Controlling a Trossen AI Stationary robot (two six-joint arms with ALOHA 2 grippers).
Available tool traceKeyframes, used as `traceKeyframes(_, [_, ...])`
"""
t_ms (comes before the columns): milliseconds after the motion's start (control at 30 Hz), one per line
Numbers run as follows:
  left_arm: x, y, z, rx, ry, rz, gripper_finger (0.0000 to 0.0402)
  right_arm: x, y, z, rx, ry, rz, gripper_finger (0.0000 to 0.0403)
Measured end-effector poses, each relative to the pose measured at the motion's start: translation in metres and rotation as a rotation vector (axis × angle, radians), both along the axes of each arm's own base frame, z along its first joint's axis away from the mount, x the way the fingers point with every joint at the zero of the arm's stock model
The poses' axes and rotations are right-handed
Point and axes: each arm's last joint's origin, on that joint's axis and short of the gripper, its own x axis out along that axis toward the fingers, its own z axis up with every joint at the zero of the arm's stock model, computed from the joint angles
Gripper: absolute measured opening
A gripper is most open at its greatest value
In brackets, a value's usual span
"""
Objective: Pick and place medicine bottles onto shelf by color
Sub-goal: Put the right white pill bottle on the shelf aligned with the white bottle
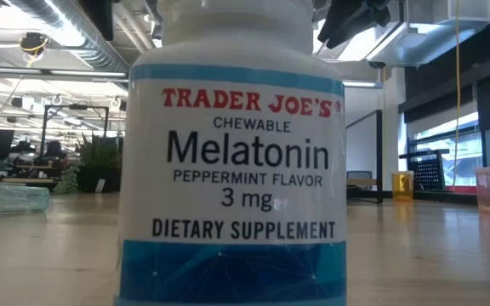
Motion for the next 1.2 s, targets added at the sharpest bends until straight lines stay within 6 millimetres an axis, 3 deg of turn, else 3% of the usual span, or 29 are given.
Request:
traceKeyframes(267, [-0.009,-0.017,-0.023,0.044,0.049,0.007,0.0195,0.003,0.002,0.002,0.043,-0.041,0.018,0.0187])
traceKeyframes(333, [-0.010,-0.018,-0.026,0.049,0.058,0.003,0.0195,0.004,0.004,0.001,0.085,0.004,0.125,0.0187])
traceKeyframes(533, [-0.011,-0.021,-0.028,0.075,0.053,-0.010,0.0195,0.002,0.024,-0.002,0.313,0.119,0.656,0.0187])
traceKeyframes(700, [-0.011,-0.021,-0.028,0.076,0.051,-0.010,0.0195,-0.009,0.048,-0.005,0.502,0.190,0.878,0.0187])
traceKeyframes(800, [-0.009,-0.022,-0.027,0.071,0.032,-0.010,0.0195,-0.017,0.060,-0.006,0.644,0.248,0.826,0.0187])
traceKeyframes(967, [-0.007,-0.022,-0.027,0.096,-0.011,-0.002,0.0195,-0.035,0.080,-0.012,0.807,0.389,0.583,0.0187])
traceKeyframes(1200, [-0.003,-0.023,-0.026,0.094,-0.055,0.002,0.0195,-0.071,0.115,-0.019,0.851,0.581,0.329,0.0187])
